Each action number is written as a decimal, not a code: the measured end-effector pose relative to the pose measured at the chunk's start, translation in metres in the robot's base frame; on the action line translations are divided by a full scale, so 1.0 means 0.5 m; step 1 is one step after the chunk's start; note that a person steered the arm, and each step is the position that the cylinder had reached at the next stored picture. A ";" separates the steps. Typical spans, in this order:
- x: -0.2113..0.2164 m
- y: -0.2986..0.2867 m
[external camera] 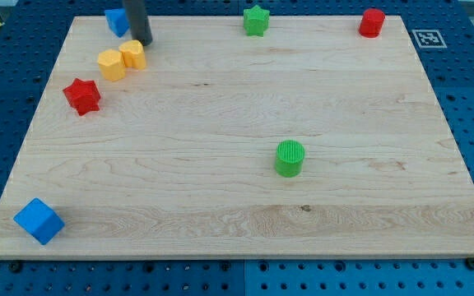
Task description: Slide the hexagon towards the right
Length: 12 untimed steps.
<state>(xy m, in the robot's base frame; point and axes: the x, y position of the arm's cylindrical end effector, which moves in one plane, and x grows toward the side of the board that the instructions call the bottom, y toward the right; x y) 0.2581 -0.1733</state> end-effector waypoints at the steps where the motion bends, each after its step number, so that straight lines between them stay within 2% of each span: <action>1: 0.000 -0.044; 3: 0.090 -0.142; 4: 0.139 -0.150; 8: 0.149 0.083; 12: 0.167 0.158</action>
<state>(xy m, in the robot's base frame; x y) 0.3414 -0.0944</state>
